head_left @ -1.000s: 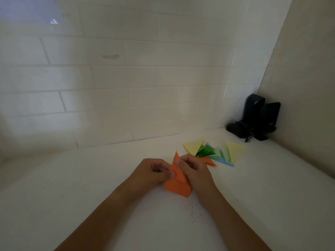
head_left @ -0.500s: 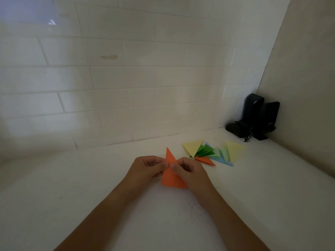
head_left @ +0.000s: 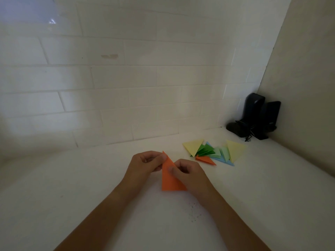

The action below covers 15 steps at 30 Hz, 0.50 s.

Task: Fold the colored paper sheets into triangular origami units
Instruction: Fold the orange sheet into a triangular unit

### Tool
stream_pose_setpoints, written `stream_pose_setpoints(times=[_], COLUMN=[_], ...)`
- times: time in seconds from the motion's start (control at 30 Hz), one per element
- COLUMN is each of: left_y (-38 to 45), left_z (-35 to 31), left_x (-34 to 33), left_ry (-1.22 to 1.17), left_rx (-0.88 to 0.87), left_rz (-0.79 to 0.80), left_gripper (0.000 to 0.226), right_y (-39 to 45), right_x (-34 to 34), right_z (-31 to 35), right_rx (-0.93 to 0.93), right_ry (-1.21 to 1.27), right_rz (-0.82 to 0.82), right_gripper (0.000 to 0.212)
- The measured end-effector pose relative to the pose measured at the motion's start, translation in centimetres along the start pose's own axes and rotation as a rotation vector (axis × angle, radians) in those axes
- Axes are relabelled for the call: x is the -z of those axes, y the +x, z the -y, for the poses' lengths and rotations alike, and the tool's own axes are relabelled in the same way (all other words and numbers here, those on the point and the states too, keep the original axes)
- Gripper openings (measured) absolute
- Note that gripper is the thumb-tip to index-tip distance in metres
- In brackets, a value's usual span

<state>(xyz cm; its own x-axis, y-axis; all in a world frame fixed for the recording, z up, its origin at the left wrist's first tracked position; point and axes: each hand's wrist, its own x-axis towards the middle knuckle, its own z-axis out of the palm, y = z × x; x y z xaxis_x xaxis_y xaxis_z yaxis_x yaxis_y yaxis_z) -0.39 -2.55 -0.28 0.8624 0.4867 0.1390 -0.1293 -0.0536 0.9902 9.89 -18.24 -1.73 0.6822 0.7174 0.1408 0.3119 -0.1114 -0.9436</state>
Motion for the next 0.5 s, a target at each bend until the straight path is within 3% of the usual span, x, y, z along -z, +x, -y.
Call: stream_pose_setpoints(times=[0.5], left_y=[0.04], left_z=[-0.23], left_x=[-0.14], left_ry=[-0.158], left_rx=[0.148], left_rz=[-0.048], left_gripper=[0.023], right_y=[0.23], right_x=[-0.09], right_z=[-0.50], right_rx=[0.036], right_ry=[-0.058], right_rz=[0.090], right_gripper=[0.012])
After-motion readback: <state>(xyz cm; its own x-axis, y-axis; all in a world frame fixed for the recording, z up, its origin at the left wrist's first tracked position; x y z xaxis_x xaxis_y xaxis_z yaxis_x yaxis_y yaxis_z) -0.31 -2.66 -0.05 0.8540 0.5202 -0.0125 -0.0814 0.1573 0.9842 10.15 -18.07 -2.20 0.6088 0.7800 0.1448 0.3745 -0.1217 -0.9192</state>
